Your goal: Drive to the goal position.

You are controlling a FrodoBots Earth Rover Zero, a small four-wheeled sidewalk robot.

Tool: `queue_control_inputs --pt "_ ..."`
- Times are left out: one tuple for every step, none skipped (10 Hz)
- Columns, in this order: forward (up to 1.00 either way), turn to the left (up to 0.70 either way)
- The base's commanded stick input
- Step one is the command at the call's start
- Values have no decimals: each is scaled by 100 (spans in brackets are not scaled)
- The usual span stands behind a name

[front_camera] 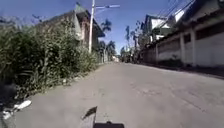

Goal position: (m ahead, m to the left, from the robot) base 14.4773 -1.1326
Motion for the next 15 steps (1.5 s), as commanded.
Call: queue_control_inputs --pt "70 0" --pt "70 0" --pt "70 0" --pt "70 0" --pt "70 0" --pt "70 0" --pt "70 0" --pt "70 0" --pt "70 0" --pt "70 0" --pt "70 0" --pt "70 0" --pt "70 0" --pt "70 0" --pt "70 0"
